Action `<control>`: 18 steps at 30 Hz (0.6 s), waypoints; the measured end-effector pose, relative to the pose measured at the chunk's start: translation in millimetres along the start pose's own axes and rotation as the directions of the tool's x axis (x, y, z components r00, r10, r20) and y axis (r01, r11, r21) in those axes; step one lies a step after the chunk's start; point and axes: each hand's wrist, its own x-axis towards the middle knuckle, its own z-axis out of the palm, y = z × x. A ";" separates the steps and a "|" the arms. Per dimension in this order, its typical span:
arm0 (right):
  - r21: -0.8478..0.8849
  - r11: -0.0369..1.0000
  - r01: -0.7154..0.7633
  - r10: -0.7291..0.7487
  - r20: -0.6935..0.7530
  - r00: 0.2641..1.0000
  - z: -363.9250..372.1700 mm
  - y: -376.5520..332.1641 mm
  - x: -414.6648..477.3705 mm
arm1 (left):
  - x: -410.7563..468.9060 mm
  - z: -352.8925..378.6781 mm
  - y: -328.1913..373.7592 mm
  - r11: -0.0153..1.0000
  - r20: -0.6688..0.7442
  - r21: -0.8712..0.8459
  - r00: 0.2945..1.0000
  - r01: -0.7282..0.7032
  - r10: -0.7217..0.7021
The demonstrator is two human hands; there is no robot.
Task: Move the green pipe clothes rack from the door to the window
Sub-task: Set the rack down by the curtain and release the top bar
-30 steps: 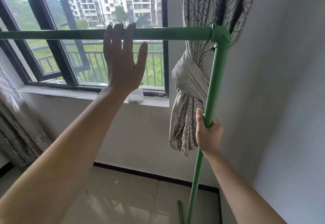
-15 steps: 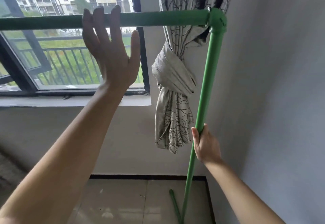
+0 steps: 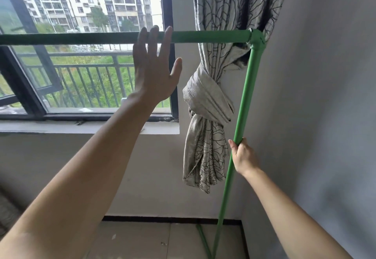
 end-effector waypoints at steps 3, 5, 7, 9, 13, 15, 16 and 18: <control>-0.002 1.000 -0.008 0.008 0.008 1.000 0.5 4.8 0.8 | 1.0 2.2 2.5 1.000 0.017 -0.004 1.000 0.008 -0.008; 0.009 1.000 -0.005 0.005 0.017 1.000 0.7 7.2 -1.3 | -0.7 1.3 5.8 1.000 0.010 -0.016 1.000 0.027 -0.027; 0.059 0.998 0.001 -0.002 0.020 1.000 -0.3 9.9 -5.2 | -3.1 -1.9 9.5 0.999 -0.007 -0.017 0.999 0.040 -0.040; 0.117 0.993 0.006 -0.009 0.026 1.000 -2.1 11.4 -11.8 | -7.8 -8.6 8.9 0.999 -0.028 -0.001 0.999 0.045 -0.045; 0.132 0.991 0.010 -0.028 0.141 0.990 -7.4 11.2 -21.2 | -17.1 -15.3 -1.0 0.999 -0.006 -0.003 0.999 0.046 -0.046; 0.100 0.995 -0.012 -0.008 0.198 0.980 -10.5 14.3 -19.5 | -19.2 -15.7 -1.8 0.999 0.020 -0.003 0.999 0.036 -0.036; 0.093 0.996 -0.015 -0.005 0.204 0.979 -15.1 14.3 -19.1 | -19.0 -17.3 -2.0 1.000 0.029 -0.005 0.999 0.029 -0.029; 0.127 0.992 0.010 -0.030 0.158 0.987 -29.1 9.4 -19.6 | -18.0 -23.1 -2.5 1.000 0.019 -0.015 1.000 0.003 -0.003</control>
